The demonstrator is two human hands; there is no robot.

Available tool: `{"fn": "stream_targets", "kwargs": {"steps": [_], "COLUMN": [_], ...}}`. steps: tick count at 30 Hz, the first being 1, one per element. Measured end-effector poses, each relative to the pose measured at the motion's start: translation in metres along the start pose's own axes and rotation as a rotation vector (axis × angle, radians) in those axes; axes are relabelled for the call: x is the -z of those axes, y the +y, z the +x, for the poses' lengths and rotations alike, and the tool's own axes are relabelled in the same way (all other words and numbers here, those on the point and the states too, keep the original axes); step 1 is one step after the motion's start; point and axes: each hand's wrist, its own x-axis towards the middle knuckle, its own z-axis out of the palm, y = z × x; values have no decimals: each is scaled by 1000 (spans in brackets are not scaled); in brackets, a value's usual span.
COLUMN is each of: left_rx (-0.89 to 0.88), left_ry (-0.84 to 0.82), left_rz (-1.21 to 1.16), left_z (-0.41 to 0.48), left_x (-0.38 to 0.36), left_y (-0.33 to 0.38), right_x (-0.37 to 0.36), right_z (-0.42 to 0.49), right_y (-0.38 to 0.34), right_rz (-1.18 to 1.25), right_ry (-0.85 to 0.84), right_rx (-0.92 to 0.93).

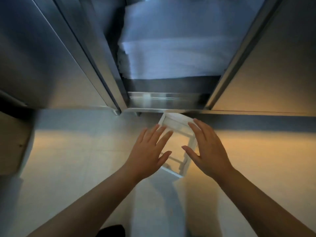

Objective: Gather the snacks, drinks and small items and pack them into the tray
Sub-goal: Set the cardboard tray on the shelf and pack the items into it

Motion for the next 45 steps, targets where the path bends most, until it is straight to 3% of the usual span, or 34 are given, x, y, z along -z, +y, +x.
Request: {"fn": "stream_targets", "kwargs": {"steps": [6,9,14,20,27,33,39,45], "left_rx": [-286,-353,-257,-218,-353,-359,-349,-296], "left_ry": [-117,-127,-176,-303,-134,-225,-206,-291], "left_rz": [231,269,199,76,72,124,78,63], "left_z": [-21,-26,-27,-29,-27,-28,-24,-30], "left_x": [-151,-186,-212,-243,-242,-244,-219,-121], "left_y": [-55,-66,-65,-80,-87,-94,-88,-67], "right_x": [-126,-154,-191,-230,-245,-252,-219,-127], "right_z": [-7,-13,-33,-51,-48,-50,-45,-53], "right_y": [79,97,109,126,139,146,134,80], "right_rz": [-159,-147,-79,-106,-319,-379,-305,-191], "right_ry": [-189,-159,-174,-325,-129,-38,-5,-93], "right_rx": [112,127,67,189,451,600,602,542]}}
